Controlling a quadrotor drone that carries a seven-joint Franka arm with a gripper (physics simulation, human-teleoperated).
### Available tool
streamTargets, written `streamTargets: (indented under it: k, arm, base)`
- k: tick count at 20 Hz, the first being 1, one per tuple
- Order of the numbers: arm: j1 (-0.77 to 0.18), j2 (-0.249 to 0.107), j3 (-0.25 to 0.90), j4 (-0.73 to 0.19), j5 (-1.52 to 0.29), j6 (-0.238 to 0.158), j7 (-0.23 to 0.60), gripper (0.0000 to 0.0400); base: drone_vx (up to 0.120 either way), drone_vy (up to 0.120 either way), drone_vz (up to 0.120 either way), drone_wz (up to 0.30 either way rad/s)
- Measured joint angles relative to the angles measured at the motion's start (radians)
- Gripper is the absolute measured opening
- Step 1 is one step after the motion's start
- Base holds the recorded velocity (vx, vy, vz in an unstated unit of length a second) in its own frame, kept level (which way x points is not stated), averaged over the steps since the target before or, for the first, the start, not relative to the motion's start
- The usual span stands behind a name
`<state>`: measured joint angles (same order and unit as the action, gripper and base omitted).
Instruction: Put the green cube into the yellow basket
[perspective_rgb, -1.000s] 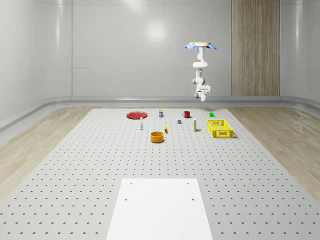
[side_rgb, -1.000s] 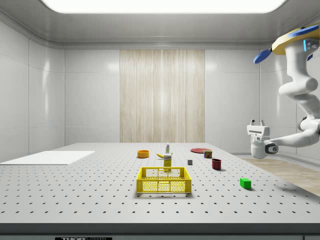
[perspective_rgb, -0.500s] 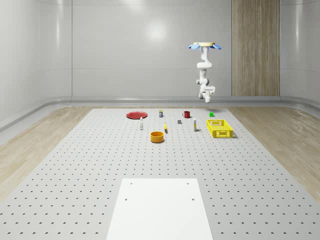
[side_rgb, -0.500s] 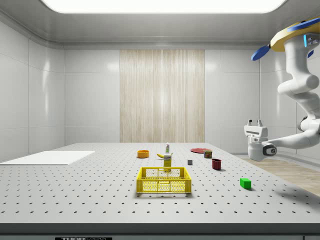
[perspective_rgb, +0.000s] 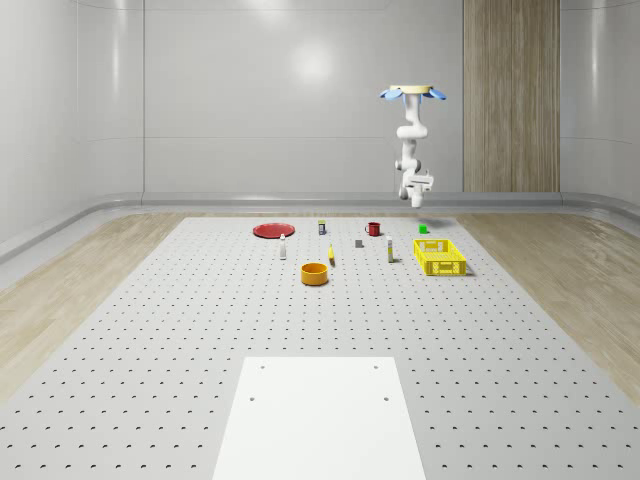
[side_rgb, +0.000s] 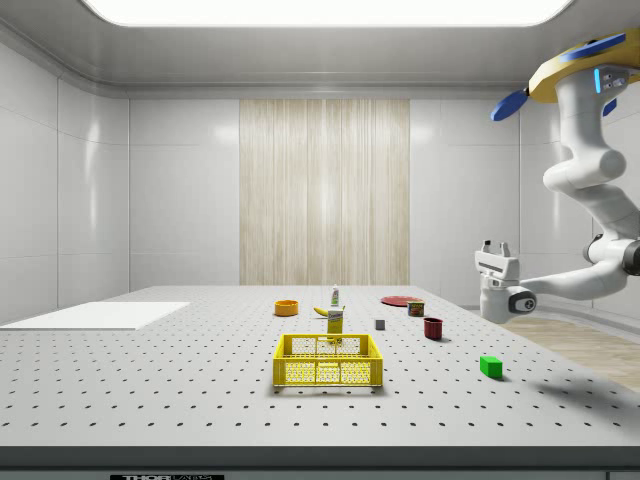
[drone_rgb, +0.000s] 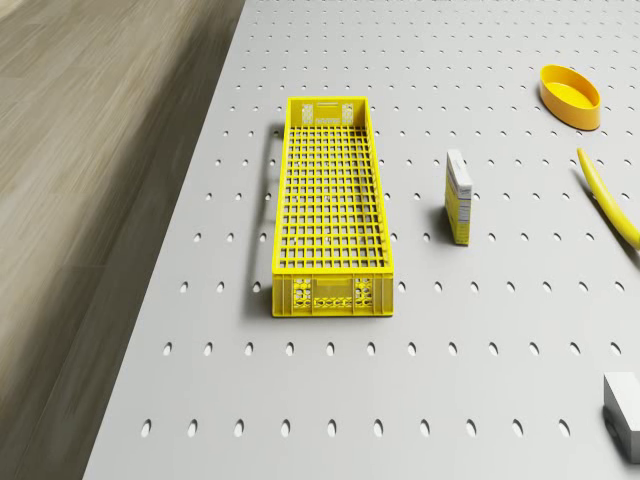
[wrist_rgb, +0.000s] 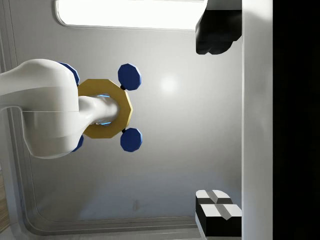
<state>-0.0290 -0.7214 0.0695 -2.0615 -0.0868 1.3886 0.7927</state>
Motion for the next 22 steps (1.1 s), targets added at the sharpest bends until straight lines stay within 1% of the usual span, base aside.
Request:
streamTargets:
  k: [3,6,9,11,14,17,19,22]
  arm:
    - [-0.013,-0.003,0.042,-0.007,-0.059,0.003,0.008,0.04]
    - [-0.035,-0.008,0.111,-0.023,-0.156,0.008,0.021,0.04]
    - [-0.069,-0.018,0.218,-0.062,-0.311,0.015,0.044,0.04]
    - [-0.103,-0.03,0.316,-0.113,-0.456,0.023,0.069,0.04]
    - [-0.175,-0.06,0.497,-0.246,-0.742,0.036,0.13,0.04]
    - [-0.279,-0.102,0.688,-0.438,-1.081,0.036,0.231,0.04]
    - [-0.37,-0.131,0.801,-0.564,-1.301,0.015,0.317,0.04]
    - [-0.531,-0.172,0.934,-0.703,-1.567,-0.046,0.451,0.04]
  base:
    - [0.0,0.0,-0.013,0.0]
    - [0.0,0.0,-0.12,0.0]
    - [0.0,0.0,-0.12,0.0]
    - [0.0,0.0,-0.12,0.0]
    - [0.0,0.0,-0.12,0.0]
    - [0.0,0.0,-0.12,0.0]
    - [0.0,0.0,-0.12,0.0]
    - [0.0,0.0,-0.12,0.0]
